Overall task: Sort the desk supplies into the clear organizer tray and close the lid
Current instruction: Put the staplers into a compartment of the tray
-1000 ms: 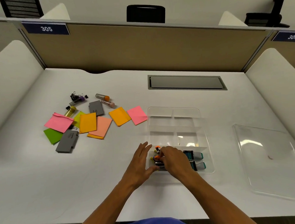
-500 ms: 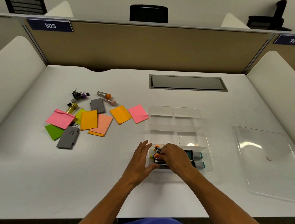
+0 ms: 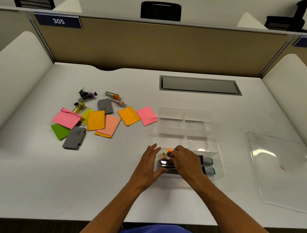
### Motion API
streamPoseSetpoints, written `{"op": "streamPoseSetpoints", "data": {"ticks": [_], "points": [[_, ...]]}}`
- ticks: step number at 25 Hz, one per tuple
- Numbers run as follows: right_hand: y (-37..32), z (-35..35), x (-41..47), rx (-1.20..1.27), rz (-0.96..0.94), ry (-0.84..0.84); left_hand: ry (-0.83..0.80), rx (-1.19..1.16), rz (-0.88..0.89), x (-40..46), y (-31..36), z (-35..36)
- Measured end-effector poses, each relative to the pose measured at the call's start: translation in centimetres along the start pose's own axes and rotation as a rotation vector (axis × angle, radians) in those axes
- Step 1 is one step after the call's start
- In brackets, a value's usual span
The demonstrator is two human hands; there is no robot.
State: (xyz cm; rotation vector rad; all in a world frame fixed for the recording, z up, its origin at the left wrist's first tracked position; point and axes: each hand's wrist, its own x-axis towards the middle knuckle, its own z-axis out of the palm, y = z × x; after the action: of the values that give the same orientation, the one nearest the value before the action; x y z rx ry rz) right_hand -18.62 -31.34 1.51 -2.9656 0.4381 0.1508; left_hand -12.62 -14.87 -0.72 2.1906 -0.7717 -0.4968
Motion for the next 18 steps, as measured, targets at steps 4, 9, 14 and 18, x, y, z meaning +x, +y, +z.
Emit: {"op": "streamPoseSetpoints", "data": {"ticks": [4,9,14,18], "points": [[-0.3,-0.3,0.6,0.072,0.035,-0.011,-0.002,0.000,0.000,0.0,0.2,-0.2],[-0.2,0.0,0.1,0.181,0.018,-0.127,-0.003,-0.004,-0.005,-0.1,0.4,-0.2],[-0.1,-0.7,0.2,0.229,0.013,-0.122,-0.010,-0.016,-0.020,-0.1,0.1,0.0],[0.3,-2.1,0.6,0.353,0.085,-0.030,0.003,-0.012,-0.046,-0.3,-0.5,-0.2]]}}
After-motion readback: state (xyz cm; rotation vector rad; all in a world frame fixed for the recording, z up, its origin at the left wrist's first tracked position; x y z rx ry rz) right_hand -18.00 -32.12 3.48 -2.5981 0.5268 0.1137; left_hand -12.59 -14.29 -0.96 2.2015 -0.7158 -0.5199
